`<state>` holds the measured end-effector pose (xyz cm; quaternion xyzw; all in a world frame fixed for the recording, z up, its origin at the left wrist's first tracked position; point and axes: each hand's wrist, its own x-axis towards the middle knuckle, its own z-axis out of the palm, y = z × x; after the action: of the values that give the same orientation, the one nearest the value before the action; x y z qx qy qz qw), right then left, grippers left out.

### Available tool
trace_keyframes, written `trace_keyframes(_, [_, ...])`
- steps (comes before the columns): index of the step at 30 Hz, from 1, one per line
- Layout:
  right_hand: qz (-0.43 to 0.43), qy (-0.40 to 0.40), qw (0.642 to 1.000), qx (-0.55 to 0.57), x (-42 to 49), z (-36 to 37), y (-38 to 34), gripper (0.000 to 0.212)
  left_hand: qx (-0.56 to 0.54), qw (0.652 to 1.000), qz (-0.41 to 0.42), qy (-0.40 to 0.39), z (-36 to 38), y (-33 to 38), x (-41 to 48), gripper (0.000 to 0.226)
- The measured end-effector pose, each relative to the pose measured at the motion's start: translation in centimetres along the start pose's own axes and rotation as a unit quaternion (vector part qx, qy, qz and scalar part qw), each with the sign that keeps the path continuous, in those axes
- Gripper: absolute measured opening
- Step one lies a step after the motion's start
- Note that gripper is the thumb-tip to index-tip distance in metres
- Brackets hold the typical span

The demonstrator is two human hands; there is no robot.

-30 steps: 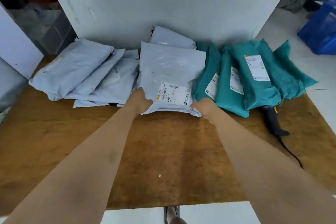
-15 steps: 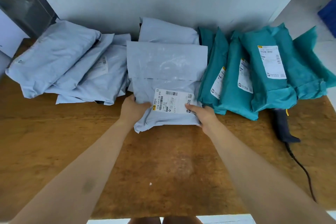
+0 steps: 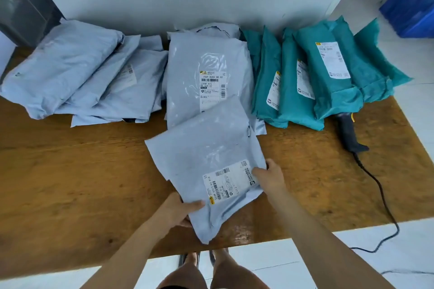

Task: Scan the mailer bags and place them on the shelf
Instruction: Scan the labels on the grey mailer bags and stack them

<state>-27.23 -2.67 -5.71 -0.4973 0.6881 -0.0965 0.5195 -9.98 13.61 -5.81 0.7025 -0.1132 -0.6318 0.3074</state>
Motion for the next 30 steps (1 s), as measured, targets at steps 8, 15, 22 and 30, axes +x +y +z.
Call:
trace_keyframes(8, [-0.052,0.027,0.994,0.098,0.5,-4.1,0.1,0.03,-0.323,0.944,-0.042,0.051,-2.7,0.4,1.7,0.038])
trace_keyframes(15, [-0.096,-0.062,0.988,0.1,1.4,-4.8,-2.9,0.022,-0.349,0.935,-0.011,0.063,-0.7,1.4,1.9,0.026])
trace_keyframes(22, [-0.091,0.147,0.985,-0.02,5.6,-10.6,-2.6,0.032,-0.583,0.805,0.013,0.11,3.8,-0.7,0.9,0.024])
trace_keyframes(30, [-0.001,0.269,0.946,-0.181,10.8,-17.4,-0.9,0.061,-0.449,0.887,-0.092,0.051,9.4,0.9,0.9,0.028])
